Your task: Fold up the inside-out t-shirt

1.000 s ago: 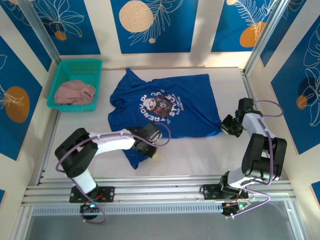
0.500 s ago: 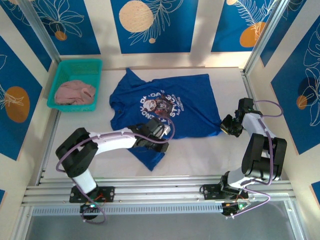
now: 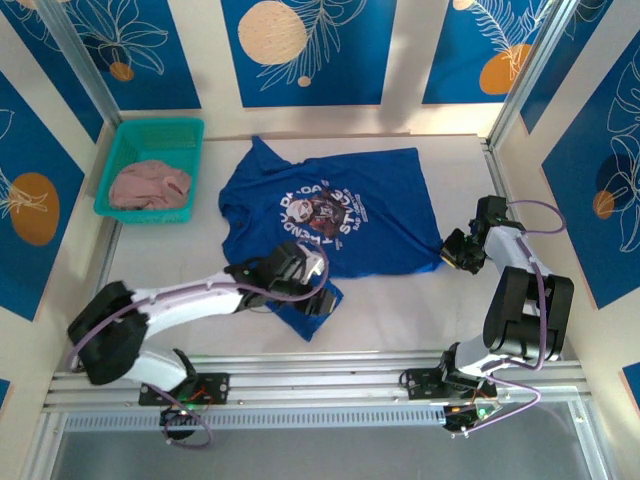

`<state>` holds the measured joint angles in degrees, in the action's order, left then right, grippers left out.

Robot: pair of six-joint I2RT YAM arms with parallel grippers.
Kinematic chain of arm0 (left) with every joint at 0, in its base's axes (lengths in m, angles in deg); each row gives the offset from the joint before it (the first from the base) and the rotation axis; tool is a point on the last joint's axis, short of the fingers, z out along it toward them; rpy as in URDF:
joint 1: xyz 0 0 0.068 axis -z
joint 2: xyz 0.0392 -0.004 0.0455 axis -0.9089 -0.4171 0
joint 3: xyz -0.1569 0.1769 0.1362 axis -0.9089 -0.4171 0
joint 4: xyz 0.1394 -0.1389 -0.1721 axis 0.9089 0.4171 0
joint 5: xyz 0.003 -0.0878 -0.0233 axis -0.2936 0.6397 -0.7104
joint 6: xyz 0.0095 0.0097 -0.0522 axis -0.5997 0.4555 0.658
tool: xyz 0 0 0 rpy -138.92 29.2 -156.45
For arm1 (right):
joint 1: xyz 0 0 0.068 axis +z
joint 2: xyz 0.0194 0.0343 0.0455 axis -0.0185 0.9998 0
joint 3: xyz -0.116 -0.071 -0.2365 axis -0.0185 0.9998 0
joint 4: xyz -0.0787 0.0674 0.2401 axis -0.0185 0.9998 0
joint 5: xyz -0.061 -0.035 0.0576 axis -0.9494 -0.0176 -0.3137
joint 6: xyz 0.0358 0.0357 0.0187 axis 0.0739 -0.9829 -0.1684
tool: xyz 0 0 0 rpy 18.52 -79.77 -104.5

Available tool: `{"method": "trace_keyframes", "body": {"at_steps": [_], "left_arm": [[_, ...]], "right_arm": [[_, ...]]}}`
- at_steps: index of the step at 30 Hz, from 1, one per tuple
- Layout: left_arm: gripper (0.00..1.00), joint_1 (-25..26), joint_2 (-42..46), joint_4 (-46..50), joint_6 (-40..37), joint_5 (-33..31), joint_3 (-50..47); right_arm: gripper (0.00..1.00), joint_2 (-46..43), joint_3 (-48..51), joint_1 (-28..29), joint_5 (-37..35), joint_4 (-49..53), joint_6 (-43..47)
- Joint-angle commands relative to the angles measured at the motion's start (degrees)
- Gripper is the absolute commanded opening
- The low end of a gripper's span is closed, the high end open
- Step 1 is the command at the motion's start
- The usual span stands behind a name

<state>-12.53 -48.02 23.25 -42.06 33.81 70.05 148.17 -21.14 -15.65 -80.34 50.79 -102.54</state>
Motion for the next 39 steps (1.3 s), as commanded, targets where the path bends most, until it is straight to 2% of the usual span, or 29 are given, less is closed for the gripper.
{"method": "trace_keyframes", "body": {"at_steps": [1, 6, 13, 20, 27, 39], "left_arm": [[0.62, 3.9, 5.8, 11.5, -2.7, -4.9, -3.1], [0.52, 12.0, 8.0, 14.6, -0.7, -11.0, -6.7], [0.51, 16.4, -0.8, 10.4, -2.9, -15.6, -3.9], [0.52, 17.5, -5.6, 10.4, -5.5, -18.0, -0.7], [0.49, 17.7, -5.9, 11.8, -7.0, -18.6, 1.1], [0.46, 17.7, -12.2, 9.3, -9.2, -15.4, 2.3]], "right_arm": [[0.0, -0.4, 0.5, 0.4, 1.9, 0.0, 0.8], [0.0, -0.4, 0.3, 0.4, 2.0, -0.1, 0.8], [0.0, -0.6, 0.5, 0.5, 2.7, -0.1, 0.8], [0.0, -0.8, 0.6, 0.5, 2.9, 0.0, 1.0], [0.0, -0.4, 0.6, 0.6, 3.1, -0.2, 1.0], [0.0, -0.4, 0.6, 0.7, 3.1, -0.1, 1.1]]}}
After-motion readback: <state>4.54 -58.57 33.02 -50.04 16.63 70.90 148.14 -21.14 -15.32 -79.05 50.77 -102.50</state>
